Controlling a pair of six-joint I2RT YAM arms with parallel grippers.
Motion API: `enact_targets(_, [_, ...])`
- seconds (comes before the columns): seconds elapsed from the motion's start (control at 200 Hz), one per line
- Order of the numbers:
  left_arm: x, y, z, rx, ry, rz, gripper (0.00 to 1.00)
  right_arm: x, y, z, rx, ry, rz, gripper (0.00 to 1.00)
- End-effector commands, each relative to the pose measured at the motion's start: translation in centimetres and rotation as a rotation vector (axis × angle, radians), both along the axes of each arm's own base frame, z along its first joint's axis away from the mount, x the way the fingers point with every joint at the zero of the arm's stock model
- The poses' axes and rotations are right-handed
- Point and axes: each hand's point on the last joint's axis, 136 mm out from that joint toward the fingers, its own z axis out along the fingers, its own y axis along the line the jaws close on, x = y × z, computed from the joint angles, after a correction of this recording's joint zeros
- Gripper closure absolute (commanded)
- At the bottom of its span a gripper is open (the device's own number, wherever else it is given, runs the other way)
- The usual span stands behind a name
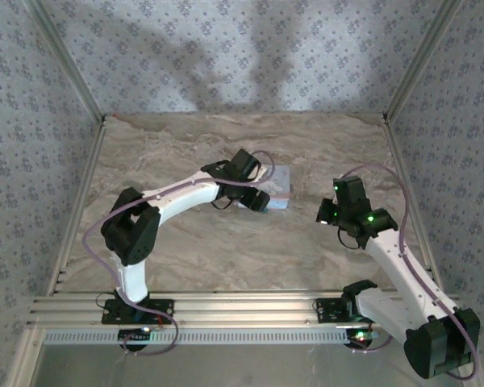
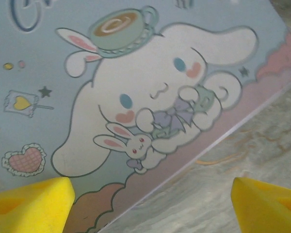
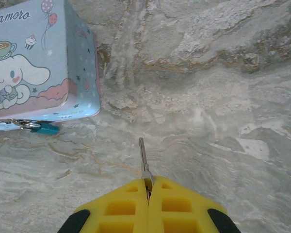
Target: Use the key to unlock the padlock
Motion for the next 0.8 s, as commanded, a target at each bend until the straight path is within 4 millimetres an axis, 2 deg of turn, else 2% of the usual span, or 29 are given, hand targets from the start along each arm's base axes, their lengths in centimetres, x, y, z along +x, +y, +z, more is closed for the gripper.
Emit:
enact_targets(0.0, [0.1,3.2,-2.8,0.084,0.087,0.071,0.14,0.7,1.6,0.4,0.073,-0.029,0.048,0.99])
enact_targets(0.28, [3.5,3.8,-1.3,0.067,0.037,0.104,0.13,1.4,4.5,0.4,0.158,-0.045,0.148,0.99])
enact_targets(0.445, [4.6,4.3,1.1,0.016,-0.022,0.123,0.12,2.1,7.3,0.6,0.246,-0.068,0.263,0.99])
enact_targets(0.6, [3.9,4.9,3.8,-0.055,-0.096,0.139,0.09,3.6,10.2,1.4,0.347,-0.095,0.354,0.99])
enact_targets(0.794, [1.2,6.0,5.8,-0.205,-0.156,0.158,0.08,6.1,13.0,1.7,0.402,-0.104,0.432,0.99])
